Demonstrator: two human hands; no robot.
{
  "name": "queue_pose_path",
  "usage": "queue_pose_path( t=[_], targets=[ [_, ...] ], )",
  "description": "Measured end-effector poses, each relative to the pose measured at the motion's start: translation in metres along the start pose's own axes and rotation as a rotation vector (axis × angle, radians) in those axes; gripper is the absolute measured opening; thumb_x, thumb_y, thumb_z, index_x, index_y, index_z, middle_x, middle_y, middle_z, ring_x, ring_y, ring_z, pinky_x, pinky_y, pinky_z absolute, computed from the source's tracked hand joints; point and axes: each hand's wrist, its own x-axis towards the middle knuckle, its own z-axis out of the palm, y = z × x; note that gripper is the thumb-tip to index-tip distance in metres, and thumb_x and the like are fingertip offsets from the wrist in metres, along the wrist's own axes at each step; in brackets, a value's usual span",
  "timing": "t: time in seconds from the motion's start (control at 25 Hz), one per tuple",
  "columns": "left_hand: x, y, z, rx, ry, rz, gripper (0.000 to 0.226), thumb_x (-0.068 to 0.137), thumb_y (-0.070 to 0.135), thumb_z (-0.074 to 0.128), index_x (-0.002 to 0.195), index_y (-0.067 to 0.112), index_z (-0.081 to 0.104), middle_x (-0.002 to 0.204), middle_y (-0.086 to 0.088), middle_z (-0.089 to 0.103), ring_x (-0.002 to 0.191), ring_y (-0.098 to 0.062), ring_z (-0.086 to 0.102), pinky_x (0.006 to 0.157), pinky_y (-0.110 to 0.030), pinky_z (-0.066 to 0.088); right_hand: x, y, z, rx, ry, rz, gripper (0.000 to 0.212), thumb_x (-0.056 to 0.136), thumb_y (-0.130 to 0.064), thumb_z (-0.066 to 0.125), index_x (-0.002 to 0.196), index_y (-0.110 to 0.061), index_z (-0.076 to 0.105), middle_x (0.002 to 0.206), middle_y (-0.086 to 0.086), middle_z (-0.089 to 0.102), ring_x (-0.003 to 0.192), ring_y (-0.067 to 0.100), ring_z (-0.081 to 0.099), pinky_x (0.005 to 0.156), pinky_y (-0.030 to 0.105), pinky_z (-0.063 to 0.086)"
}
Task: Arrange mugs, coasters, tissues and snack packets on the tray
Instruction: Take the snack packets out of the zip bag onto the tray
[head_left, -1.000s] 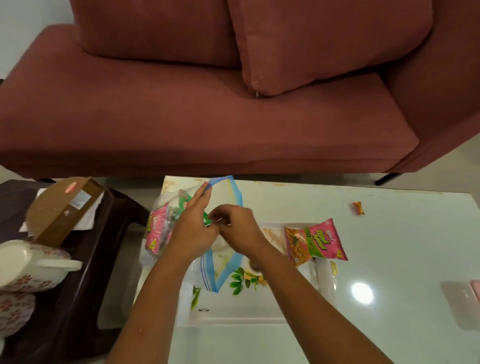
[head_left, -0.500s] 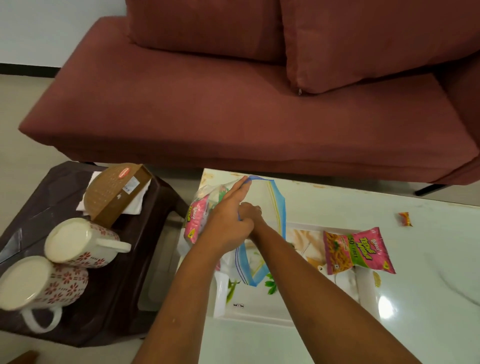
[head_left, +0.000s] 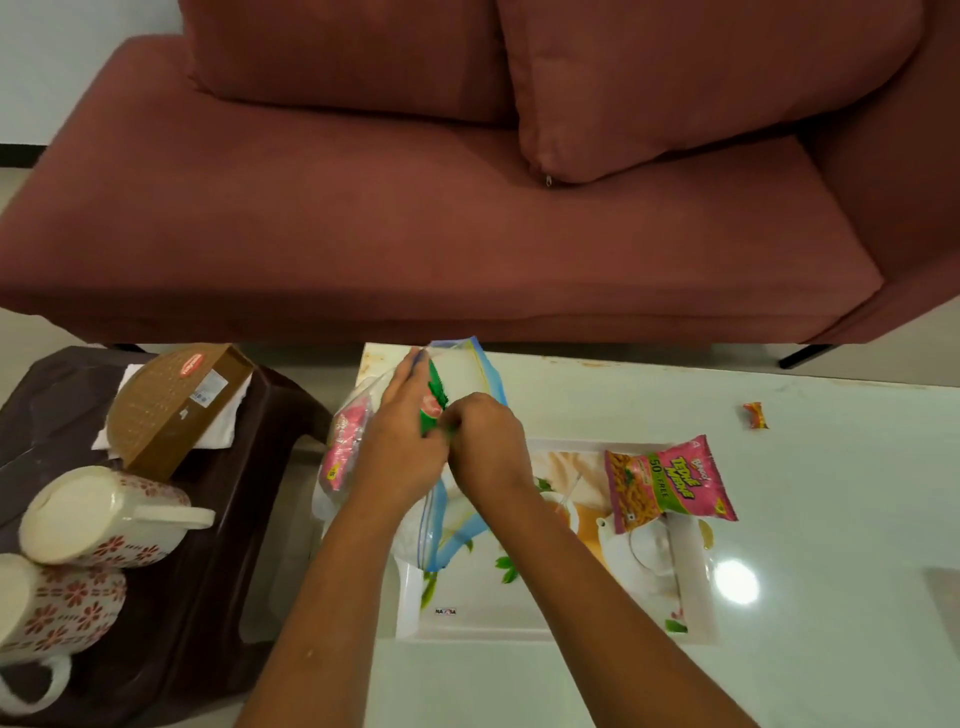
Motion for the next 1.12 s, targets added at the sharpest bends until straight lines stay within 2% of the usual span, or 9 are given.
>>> queue_pose_path(
  t=[0.12, 0.24, 0.44, 0.52, 0.6, 0.68, 0.84, 0.96, 1.12],
  targets=[
    [0.000, 0.004, 0.002, 0.099, 0.025, -0.041, 0.075, 0.086, 0.000, 0.052, 0.149, 0.026, 0.023, 0.158, 0.013, 0.018, 0.120, -0.028, 0.053, 0.070, -0.013, 0.039, -0.021, 0.013, -0.034, 0.280, 0.215, 0.009, 0.028, 0.083, 0.002, 0.047, 0.099, -0.008, 0.067, 0.103, 0.007, 0.063, 0.094, 0.013, 0.059, 0.081, 0.017, 0.048],
    [-0.001, 0.013, 0.007, 0.203, 0.054, -0.072, 0.075, 0.083, -0.002, 0.051, 0.149, 0.021, 0.025, 0.159, 0.009, 0.018, 0.127, -0.023, 0.046, 0.080, -0.021, 0.033, -0.047, 0.043, -0.064, 0.575, 0.446, -0.002, 0.037, 0.080, 0.002, 0.040, 0.095, -0.019, 0.067, 0.098, -0.003, 0.058, 0.092, -0.005, 0.055, 0.078, 0.003, 0.041],
    [-0.021, 0.041, 0.030, 0.385, 0.272, -0.022, 0.059, 0.080, -0.002, 0.055, 0.136, 0.014, 0.046, 0.151, -0.001, 0.032, 0.096, -0.029, 0.058, 0.059, -0.027, 0.033, -0.103, 0.162, -0.093, 0.969, 0.620, 0.332, 0.049, 0.092, 0.009, 0.035, 0.098, -0.025, 0.070, 0.113, 0.008, 0.060, 0.109, 0.025, 0.061, 0.086, 0.047, 0.054],
    [-0.033, 0.054, 0.049, 0.365, 0.353, 0.124, 0.045, 0.080, -0.002, 0.059, 0.122, 0.011, 0.057, 0.141, -0.007, 0.043, 0.084, -0.019, 0.055, 0.052, -0.017, 0.029, -0.128, 0.204, -0.089, 0.980, 0.609, 0.491, 0.048, 0.091, 0.011, 0.034, 0.095, -0.022, 0.069, 0.115, 0.012, 0.057, 0.110, 0.031, 0.060, 0.082, 0.048, 0.056],
    [-0.045, 0.065, 0.080, 0.316, 0.283, 0.258, 0.038, 0.078, -0.002, 0.062, 0.112, 0.014, 0.061, 0.132, -0.006, 0.050, 0.075, -0.012, 0.052, 0.050, -0.014, 0.035, -0.150, 0.235, -0.081, 0.982, 0.622, 0.591, 0.048, 0.089, 0.016, 0.033, 0.090, -0.017, 0.067, 0.110, 0.013, 0.058, 0.107, 0.033, 0.061, 0.075, 0.041, 0.060],
    [-0.057, 0.065, 0.116, 0.251, 0.130, 0.257, 0.037, 0.076, -0.001, 0.061, 0.107, 0.019, 0.061, 0.124, 0.000, 0.052, 0.075, -0.015, 0.056, 0.055, -0.024, 0.043, -0.165, 0.252, -0.071, 1.014, 0.637, 0.626, 0.048, 0.083, 0.021, 0.030, 0.084, -0.013, 0.064, 0.103, 0.015, 0.059, 0.099, 0.032, 0.062, 0.065, 0.034, 0.060],
    [-0.073, 0.035, 0.176, 0.034, -0.199, -0.147, 0.036, 0.080, 0.004, 0.055, 0.112, 0.019, 0.060, 0.119, -0.004, 0.055, 0.100, -0.023, 0.060, 0.081, -0.035, 0.050, -0.177, 0.269, -0.052, 1.061, 0.572, 0.632, 0.046, 0.075, 0.024, 0.028, 0.074, -0.010, 0.059, 0.094, 0.019, 0.059, 0.090, 0.027, 0.060, 0.064, 0.042, 0.047],
    [-0.085, 0.011, 0.194, -0.098, -0.343, -0.437, 0.036, 0.083, 0.003, 0.053, 0.116, 0.017, 0.058, 0.120, -0.009, 0.058, 0.108, -0.036, 0.060, 0.090, -0.049, 0.049, -0.178, 0.282, -0.037, 1.053, 0.508, 0.665, 0.044, 0.074, 0.023, 0.027, 0.074, -0.007, 0.058, 0.094, 0.023, 0.058, 0.093, 0.028, 0.059, 0.062, 0.037, 0.042],
    [-0.104, -0.008, 0.209, -0.123, -0.453, -0.526, 0.044, 0.086, 0.005, 0.055, 0.126, 0.021, 0.052, 0.127, -0.009, 0.055, 0.111, -0.032, 0.057, 0.090, -0.044, 0.049, -0.175, 0.300, -0.023, 0.993, 0.475, 0.731, 0.045, 0.072, 0.024, 0.027, 0.073, -0.006, 0.060, 0.095, 0.022, 0.061, 0.096, 0.037, 0.059, 0.062, 0.037, 0.043]
  ],
)
